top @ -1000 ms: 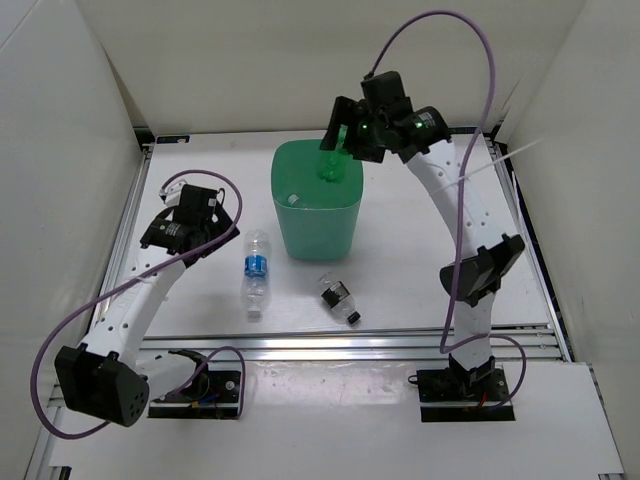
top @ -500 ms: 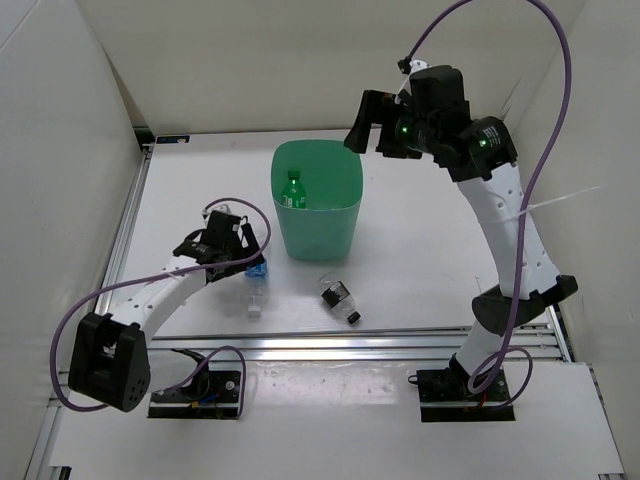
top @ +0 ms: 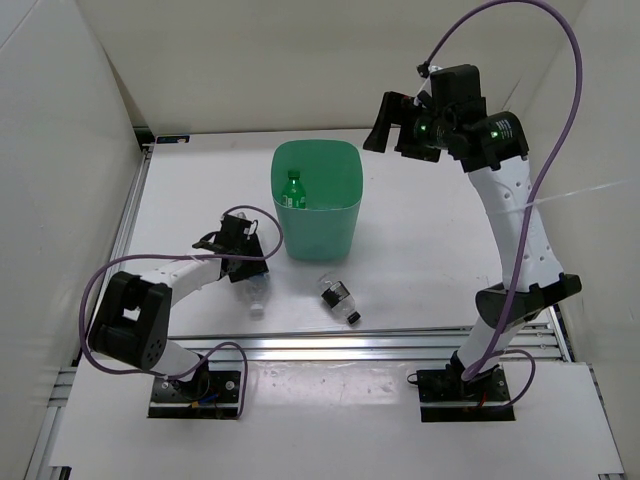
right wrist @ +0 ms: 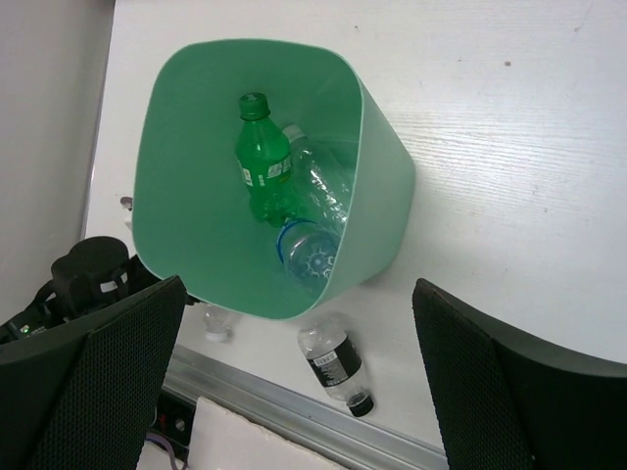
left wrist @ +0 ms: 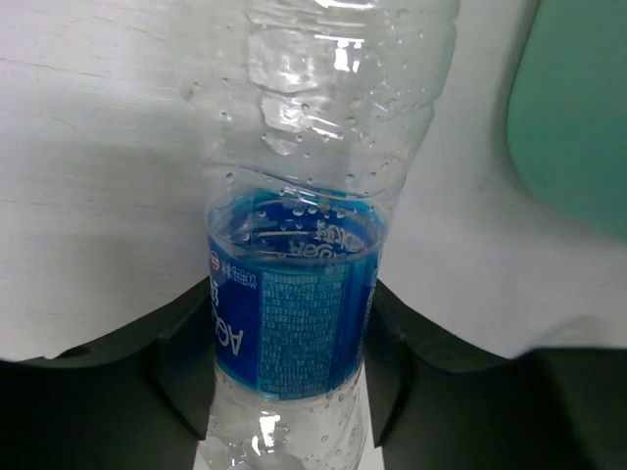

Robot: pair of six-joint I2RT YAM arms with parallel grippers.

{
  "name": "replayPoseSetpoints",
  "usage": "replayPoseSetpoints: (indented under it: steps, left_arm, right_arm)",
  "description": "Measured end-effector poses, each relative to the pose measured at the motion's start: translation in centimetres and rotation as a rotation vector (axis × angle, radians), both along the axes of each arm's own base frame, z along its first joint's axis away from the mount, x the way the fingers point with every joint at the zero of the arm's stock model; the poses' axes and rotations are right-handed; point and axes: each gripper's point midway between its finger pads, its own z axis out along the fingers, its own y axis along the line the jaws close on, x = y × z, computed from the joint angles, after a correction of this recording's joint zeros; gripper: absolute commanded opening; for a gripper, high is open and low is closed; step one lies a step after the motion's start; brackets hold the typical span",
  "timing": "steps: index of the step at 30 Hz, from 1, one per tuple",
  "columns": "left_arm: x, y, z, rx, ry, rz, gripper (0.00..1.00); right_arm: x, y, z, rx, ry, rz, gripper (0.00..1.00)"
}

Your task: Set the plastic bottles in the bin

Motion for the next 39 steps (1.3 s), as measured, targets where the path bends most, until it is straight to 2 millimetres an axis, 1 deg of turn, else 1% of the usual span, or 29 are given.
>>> replayPoseSetpoints:
  steps: [2,3,6,9,11,13,14,15,16,18,20,23,25,27,28,30,31,32,34,35,37,39]
  left_arm:
    - [0.2,0.0,0.1,0.003,-0.009,0.001,0.55]
    - [0.2,0.1,0.1,0.004,-0.01,0.005,0.49]
    - [0.4,0.1,0.1,0.008,-0.014,0.009,0.36]
    - [0.9,0.2,0.9,0.009,-0.036,0.018,0.36]
    - [1.5,0.2,2.2,0.004,-0.076,0.029,0.31]
    - [2.5,0.2,4.7,-0.001,-0.138,0.041,0.29]
    - [3.3,0.2,6.4,-0.006,-0.181,0.05,0.29]
    - [4.3,0.1,8.4,-0.009,-0.23,0.06,0.26]
    - [5.2,0.1,10.3,-0.011,-0.277,0.071,0.26]
    - [7.9,-0.4,16.1,-0.023,-0.417,0.087,0.26]
    - [9.9,-1.0,21.6,-0.037,-0.543,0.093,0.26]
    - [11.9,-2.2,29.9,-0.056,-0.718,0.093,0.26]
    - [13.0,-3.7,34.6,-0.079,-0.817,0.082,0.28]
    - [13.6,-5.6,38.0,-0.099,-0.889,0.054,0.29]
    - [13.9,-6.5,39.1,-0.107,-0.912,0.038,0.29]
    - [14.6,-8.9,40.2,-0.117,-0.938,-0.007,0.3]
    - [14.9,-10.0,40.0,-0.117,-0.937,-0.028,0.3]
    - [15.2,-11.3,39.4,-0.114,-0.926,-0.054,0.31]
    - [15.6,-13.6,37.3,-0.101,-0.887,-0.102,0.31]
    - [15.7,-14.9,35.9,-0.094,-0.862,-0.133,0.32]
    - [15.7,-16.9,33.1,-0.076,-0.807,-0.182,0.32]
    - [15.5,-18.4,30.9,-0.062,-0.762,-0.224,0.35]
  right_arm:
    - [0.1,-0.3,-0.2,0.003,0.01,-0.003,1.0]
    - [0.1,-0.5,-0.2,0.007,0.013,-0.004,1.0]
    - [0.0,-0.9,-0.1,0.019,0.02,-0.006,1.0]
    - [-0.1,-1.3,0.1,0.029,0.019,-0.006,1.0]
    - [-0.2,-1.6,0.1,0.035,0.024,-0.008,1.0]
    - [-0.3,-1.8,0.2,0.04,0.025,-0.008,1.0]
    - [-0.3,-1.8,0.3,0.042,0.025,-0.009,1.0]
    - [-0.3,-1.8,0.3,0.044,0.025,-0.008,1.0]
    - [-0.3,-1.8,0.3,0.046,0.026,-0.006,1.0]
    - [-0.4,-1.7,0.1,0.049,0.035,0.0,1.0]
    - [-0.5,-1.6,-0.1,0.05,0.045,0.003,1.0]
    - [-0.6,-1.5,-0.4,0.052,0.054,0.006,1.0]
    - [-0.6,-1.5,-0.4,0.053,0.056,0.009,1.0]
    - [-0.6,-1.5,-0.5,0.052,0.06,0.009,1.0]
    - [-0.6,-1.5,-0.7,0.051,0.064,0.009,1.0]
    - [-0.7,-1.5,-0.8,0.05,0.069,0.009,1.0]
    - [-0.7,-1.5,-0.8,0.05,0.069,0.009,1.0]
    - [-0.7,-1.5,-0.8,0.05,0.069,0.01,1.0]
    - [-0.7,-1.5,-0.7,0.051,0.067,0.01,1.0]
    - [-0.7,-1.6,-0.7,0.052,0.067,0.009,1.0]
    - [-0.7,-1.7,-0.8,0.05,0.069,0.005,1.0]
    - [-0.8,-1.8,-0.8,0.049,0.071,0.002,1.0]
